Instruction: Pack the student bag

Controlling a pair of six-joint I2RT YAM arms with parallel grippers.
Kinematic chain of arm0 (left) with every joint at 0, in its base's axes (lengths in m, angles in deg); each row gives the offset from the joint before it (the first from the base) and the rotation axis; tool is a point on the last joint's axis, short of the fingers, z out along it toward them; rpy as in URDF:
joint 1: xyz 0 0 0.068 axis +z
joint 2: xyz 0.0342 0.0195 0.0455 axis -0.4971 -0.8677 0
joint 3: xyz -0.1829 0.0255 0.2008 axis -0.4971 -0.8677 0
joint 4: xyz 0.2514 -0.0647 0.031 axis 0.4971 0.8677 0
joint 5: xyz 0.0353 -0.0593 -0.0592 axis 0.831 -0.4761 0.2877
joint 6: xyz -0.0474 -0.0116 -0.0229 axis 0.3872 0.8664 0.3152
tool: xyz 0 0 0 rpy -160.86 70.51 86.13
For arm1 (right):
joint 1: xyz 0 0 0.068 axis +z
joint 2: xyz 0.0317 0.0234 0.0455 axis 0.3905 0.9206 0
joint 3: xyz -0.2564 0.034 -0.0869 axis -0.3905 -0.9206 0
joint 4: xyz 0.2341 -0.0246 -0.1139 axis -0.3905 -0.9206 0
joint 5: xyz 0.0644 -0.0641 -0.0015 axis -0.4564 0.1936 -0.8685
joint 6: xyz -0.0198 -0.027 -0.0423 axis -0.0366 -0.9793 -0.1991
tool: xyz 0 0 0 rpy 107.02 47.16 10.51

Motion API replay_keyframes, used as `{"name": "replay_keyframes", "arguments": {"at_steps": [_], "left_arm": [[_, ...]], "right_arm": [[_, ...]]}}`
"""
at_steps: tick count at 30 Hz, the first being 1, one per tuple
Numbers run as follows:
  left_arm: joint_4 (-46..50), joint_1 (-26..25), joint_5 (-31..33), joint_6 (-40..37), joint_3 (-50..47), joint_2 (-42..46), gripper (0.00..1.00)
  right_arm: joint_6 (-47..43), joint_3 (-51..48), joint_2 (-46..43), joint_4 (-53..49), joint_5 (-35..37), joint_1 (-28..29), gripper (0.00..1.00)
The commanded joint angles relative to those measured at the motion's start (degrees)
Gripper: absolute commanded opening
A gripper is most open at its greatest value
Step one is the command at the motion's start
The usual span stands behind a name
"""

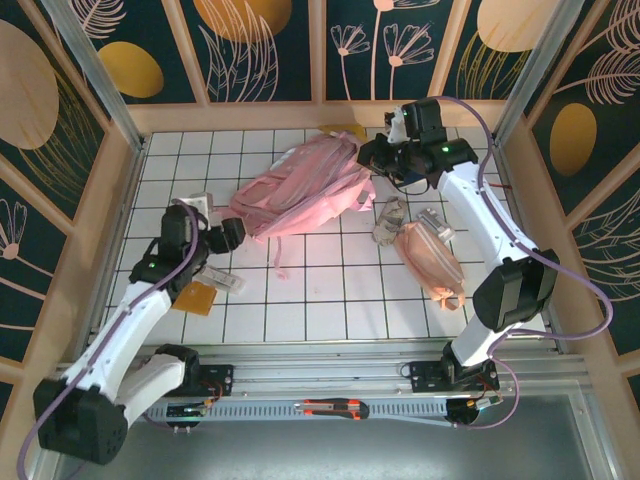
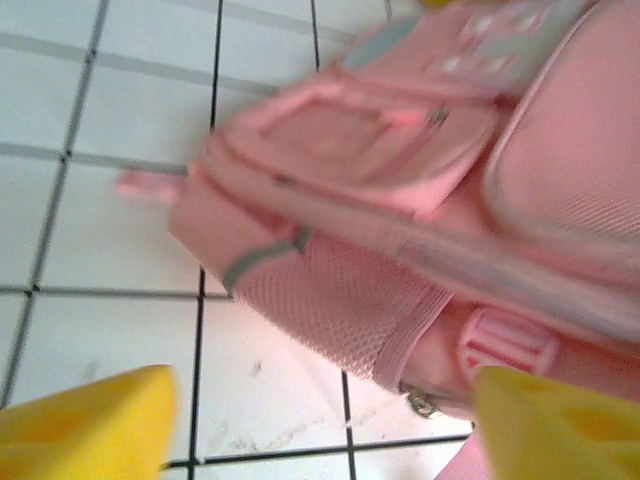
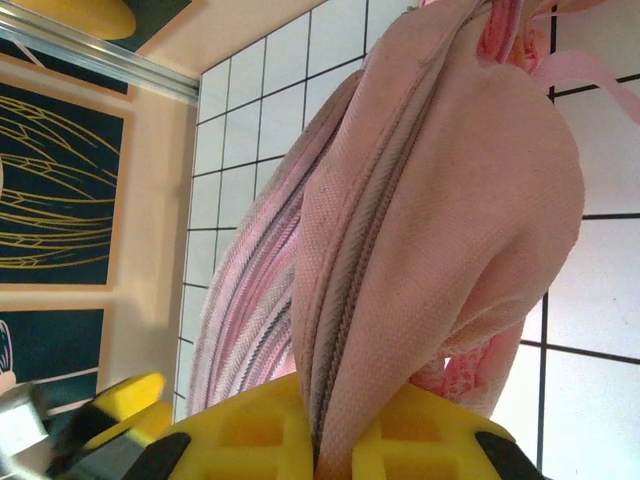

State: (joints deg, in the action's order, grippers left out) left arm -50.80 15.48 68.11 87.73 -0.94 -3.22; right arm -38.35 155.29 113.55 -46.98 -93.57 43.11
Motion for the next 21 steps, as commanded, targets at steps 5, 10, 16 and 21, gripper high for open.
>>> {"name": "replay_keyframes", "arguments": {"at_steps": [5, 10, 16, 21], "left_arm": [[0.1, -0.2, -14.7, -7.3, 21.1, -7.3, 0.84], [2.2, -7.7, -20.5, -14.6, 33.1, -20.9, 0.86], [10.8, -12.3, -22.1, -20.6, 45.3, -34.8, 0.81], [11.3, -12.9, -21.7, -20.7, 45.8, -39.0, 0.76]], "right_arm": [[2.3, -10.7, -7.5, 19.5, -0.4, 2.7, 0.0], [4.6, -18.0, -10.8, 26.1, -1.8, 4.9, 0.0], [5.0, -22.4, -13.1, 29.2, -1.3, 7.7, 0.0], [5.8, -25.5, -14.9, 30.8, -0.9, 8.1, 0.0]]}}
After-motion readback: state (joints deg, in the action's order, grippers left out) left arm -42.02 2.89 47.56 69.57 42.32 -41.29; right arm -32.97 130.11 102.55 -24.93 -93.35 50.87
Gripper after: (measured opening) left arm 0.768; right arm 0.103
